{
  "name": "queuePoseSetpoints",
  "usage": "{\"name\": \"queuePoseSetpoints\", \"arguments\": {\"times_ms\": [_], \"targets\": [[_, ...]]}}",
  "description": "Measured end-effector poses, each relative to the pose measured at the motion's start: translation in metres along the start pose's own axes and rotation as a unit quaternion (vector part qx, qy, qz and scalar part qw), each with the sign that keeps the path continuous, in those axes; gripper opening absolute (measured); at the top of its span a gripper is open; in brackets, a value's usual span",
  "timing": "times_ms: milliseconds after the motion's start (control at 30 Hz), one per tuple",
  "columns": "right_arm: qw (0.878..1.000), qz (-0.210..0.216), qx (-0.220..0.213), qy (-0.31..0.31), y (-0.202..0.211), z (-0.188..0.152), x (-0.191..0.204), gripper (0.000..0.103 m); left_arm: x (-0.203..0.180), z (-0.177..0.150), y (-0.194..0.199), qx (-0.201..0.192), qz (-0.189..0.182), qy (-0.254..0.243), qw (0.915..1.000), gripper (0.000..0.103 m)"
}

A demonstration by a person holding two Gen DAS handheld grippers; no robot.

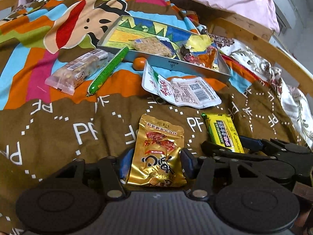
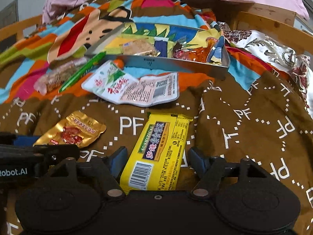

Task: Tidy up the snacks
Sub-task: 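Carry the gold pouch to the tin with the left tool while the right tool carries the yellow packet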

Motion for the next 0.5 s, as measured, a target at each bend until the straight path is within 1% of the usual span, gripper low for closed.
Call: {"name": "queuePoseSetpoints", "arguments": {"times_ms": [33, 100, 167, 300, 367, 400, 500], "targets": [[1.000, -0.002, 0.000, 0.005, 0.000, 0.000, 0.000, 0.067, -0.001, 0.000, -0.001, 0.002, 0.002, -0.006, 1.0000, 0.057], [1.000, -0.008, -0.002, 0.015, 0.000, -0.001, 0.002, 0.056, -0.004, -0.002, -0.002, 0.006, 0.008, -0.023, 0.9997, 0.057], [1.000, -0.007, -0.005, 0.011, 0.002, 0.000, 0.000, 0.055, -0.009, -0.004, -0.004, 0.008, 0.018, -0.047, 0.9987, 0.057], [1.000, -0.006, -0.021, 0.006, 0.009, 0.003, -0.002, 0.054, -0.013, -0.007, -0.002, 0.008, 0.022, -0.069, 0.9973, 0.058], [0.999, -0.001, -0.038, 0.001, 0.017, 0.006, -0.003, 0.053, -0.013, -0.007, 0.001, 0.003, 0.017, -0.063, 0.9979, 0.056], [0.999, -0.001, -0.046, 0.000, 0.021, 0.008, -0.003, 0.052, -0.012, -0.007, 0.003, 0.003, 0.008, -0.052, 0.9986, 0.056], [0.997, 0.004, -0.074, -0.004, 0.033, 0.013, -0.003, 0.051, -0.003, -0.004, 0.008, 0.001, -0.023, 0.002, 0.9997, 0.053]]}}
Point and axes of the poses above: each gripper's, at about its wrist camera, not at the fingertips, and y roughly against the way its jaws point, x to its left, z to its top, the point moved 9 cm from there along -y, roughly the way its jaws point, and after that the axes turned 4 degrees about z, right-handed, at the moved point
